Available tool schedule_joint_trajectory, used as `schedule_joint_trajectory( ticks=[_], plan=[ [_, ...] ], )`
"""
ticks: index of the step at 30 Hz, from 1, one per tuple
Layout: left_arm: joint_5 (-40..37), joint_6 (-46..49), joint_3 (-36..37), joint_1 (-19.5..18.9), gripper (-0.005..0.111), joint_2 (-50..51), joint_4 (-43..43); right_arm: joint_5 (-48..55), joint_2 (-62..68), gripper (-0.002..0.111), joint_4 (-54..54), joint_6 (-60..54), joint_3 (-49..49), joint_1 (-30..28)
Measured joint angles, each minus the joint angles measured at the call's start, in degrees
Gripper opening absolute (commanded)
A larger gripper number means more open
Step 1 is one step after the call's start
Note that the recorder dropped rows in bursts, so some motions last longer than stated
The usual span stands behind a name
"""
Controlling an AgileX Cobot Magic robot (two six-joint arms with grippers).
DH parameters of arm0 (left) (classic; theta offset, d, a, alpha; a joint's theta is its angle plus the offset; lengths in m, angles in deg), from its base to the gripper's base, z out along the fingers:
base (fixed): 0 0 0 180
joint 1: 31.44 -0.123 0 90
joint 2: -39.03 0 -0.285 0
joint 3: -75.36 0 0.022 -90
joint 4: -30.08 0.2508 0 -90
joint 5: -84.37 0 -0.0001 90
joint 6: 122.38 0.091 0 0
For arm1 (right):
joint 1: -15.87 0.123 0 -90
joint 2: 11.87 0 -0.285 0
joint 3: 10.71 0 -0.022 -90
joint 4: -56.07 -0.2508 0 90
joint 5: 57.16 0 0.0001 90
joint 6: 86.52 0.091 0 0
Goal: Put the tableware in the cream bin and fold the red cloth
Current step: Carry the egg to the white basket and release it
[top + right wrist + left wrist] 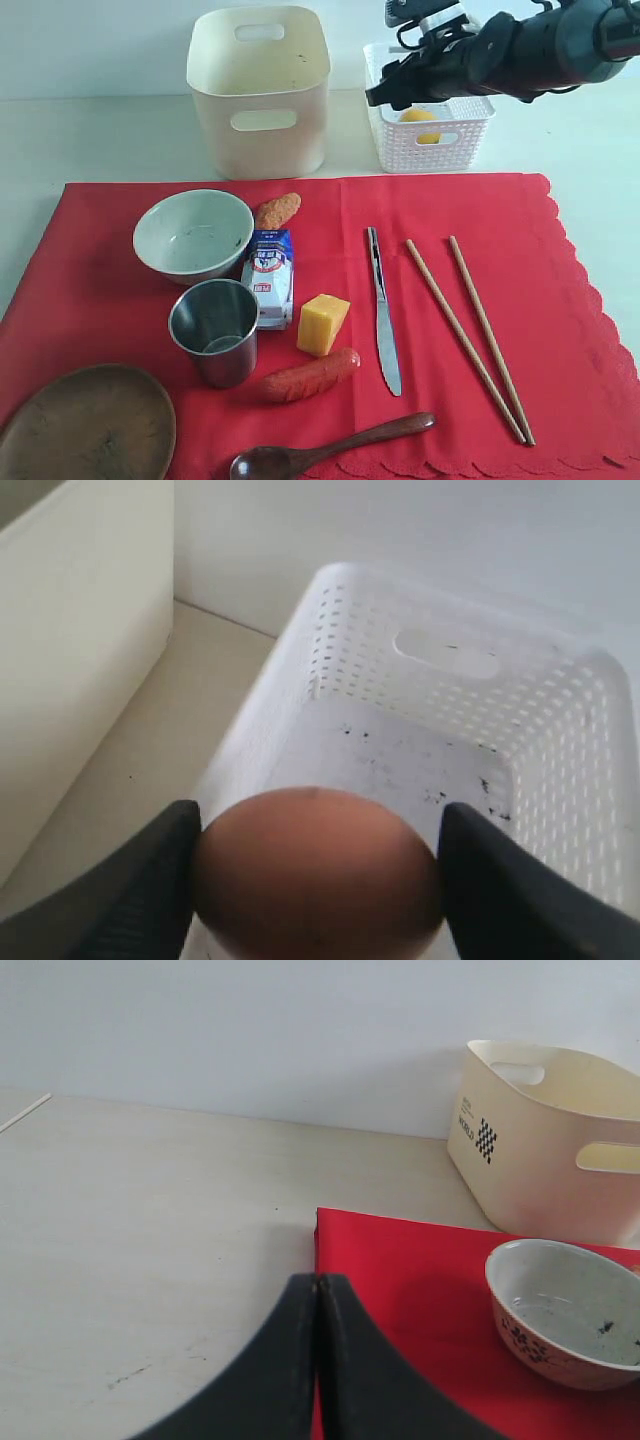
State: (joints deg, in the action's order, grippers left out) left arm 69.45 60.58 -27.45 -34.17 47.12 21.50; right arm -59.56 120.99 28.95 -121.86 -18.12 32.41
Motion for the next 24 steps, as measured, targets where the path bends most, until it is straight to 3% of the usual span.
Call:
schedule_joint_trajectory(
  ticks=[8,13,24],
  plan=[
    [0.0,0.0,0.0,0.0,0.003,0.0,0.0,0.1,0.0,0.070,-3.6,0.1,0.0,0.0],
    [0.0,0.0,0.0,0.0,0.003,0.0,0.0,3.0,-1.3,0.070,-3.7,0.1,-0.1,0.0],
    [0.0,0.0,0.0,0.0,0.003,0.0,0.0,21.0,-6.5,0.067,-3.9,0.1,-0.1,0.0]
  ],
)
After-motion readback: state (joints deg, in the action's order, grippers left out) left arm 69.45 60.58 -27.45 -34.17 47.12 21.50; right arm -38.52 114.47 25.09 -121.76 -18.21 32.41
